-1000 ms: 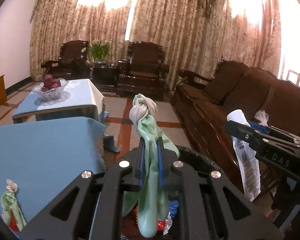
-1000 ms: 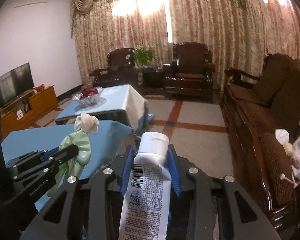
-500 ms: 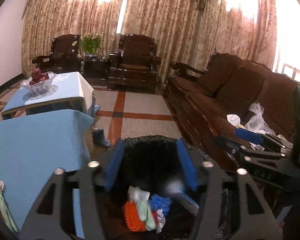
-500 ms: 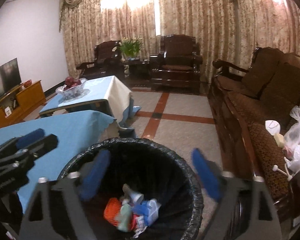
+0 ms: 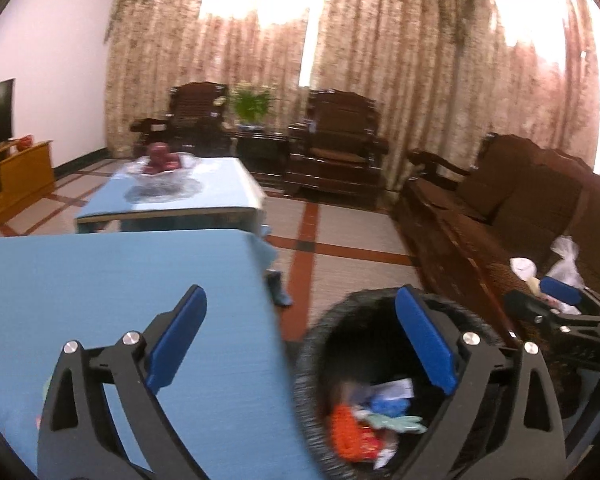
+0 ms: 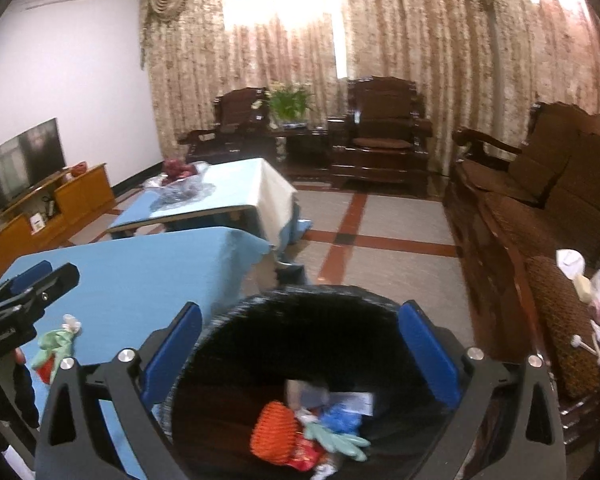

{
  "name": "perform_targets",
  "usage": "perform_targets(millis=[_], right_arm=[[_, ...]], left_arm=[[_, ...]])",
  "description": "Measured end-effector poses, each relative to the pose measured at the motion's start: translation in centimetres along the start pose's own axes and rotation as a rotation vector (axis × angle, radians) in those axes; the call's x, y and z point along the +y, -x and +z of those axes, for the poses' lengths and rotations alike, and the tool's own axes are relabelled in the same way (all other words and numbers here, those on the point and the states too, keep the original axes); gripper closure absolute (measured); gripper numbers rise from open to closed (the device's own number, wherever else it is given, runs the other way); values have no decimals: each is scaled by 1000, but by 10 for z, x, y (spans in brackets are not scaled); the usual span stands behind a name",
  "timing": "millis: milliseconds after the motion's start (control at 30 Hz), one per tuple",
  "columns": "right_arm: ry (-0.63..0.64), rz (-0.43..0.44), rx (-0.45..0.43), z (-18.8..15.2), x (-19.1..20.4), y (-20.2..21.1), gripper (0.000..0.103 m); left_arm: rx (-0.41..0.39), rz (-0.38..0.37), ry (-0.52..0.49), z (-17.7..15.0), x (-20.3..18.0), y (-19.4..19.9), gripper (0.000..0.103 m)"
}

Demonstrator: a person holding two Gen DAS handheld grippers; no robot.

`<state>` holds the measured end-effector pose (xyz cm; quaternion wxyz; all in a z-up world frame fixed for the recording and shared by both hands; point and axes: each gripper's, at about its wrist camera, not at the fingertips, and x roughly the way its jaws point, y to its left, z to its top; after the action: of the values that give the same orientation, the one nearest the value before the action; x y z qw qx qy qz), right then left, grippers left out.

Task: Collect trash
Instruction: 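Open the right tool dropping the tube into the bin while the left tool drops the glove, then grasp the other green glove with the right tool while the left tool reaches toward the red mesh bag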

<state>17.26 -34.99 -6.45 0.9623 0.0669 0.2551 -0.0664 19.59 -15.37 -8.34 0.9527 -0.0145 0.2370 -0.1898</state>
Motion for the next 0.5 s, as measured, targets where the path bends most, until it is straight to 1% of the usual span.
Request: perform_targets(millis=[33, 233, 500], right_arm=[[3, 13, -1, 0, 5, -1, 6], [52, 121, -7, -1, 67, -14, 6], [105, 264, -11, -17, 146, -31, 6]], left_arm=[[-4, 20, 7, 0, 10, 5, 10], [-8, 137, 38, -4, 65, 32, 10], [5, 291, 78, -19, 144, 69, 10]])
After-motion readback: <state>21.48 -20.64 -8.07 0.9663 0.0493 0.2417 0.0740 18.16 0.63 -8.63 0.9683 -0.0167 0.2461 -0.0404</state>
